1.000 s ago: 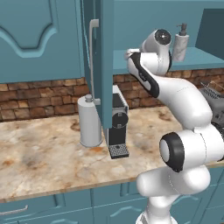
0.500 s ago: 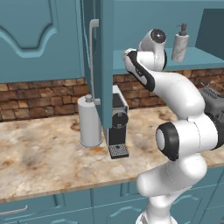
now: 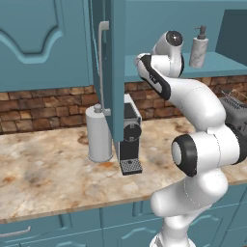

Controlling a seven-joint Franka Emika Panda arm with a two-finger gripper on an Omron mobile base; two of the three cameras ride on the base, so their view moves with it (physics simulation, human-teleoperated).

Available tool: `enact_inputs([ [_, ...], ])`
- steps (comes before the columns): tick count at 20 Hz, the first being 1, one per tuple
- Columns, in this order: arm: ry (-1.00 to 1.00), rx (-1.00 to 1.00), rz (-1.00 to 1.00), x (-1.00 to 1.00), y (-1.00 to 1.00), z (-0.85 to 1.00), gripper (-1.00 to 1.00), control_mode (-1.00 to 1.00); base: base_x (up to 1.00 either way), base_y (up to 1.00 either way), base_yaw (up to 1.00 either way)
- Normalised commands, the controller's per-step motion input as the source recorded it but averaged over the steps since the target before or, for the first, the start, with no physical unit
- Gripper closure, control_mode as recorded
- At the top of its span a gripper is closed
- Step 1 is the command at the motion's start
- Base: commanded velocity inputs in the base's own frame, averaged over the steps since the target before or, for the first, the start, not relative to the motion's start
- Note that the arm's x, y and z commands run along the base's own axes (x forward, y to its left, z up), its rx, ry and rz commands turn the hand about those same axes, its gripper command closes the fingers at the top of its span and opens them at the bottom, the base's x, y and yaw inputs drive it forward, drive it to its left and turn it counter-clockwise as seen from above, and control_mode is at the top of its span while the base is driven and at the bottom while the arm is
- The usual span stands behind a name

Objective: Locate and retrieve the dish brush and soap dispenser from the cabinet. Place them next to the sink.

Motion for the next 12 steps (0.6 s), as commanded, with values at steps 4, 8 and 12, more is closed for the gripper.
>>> enact_inputs([
  [4, 0.0, 0.0, 0.0, 0.0, 0.0, 0.0, 1.0, -1.0, 0.0, 0.0, 0.0],
  [8, 0.0, 0.0, 0.0, 0.0, 0.0, 0.0, 1.0, -1.0, 0.0, 0.0, 0.0],
  [12, 0.0, 0.0, 0.0, 0.0, 0.0, 0.0, 1.0, -1.0, 0.0, 0.0, 0.0],
])
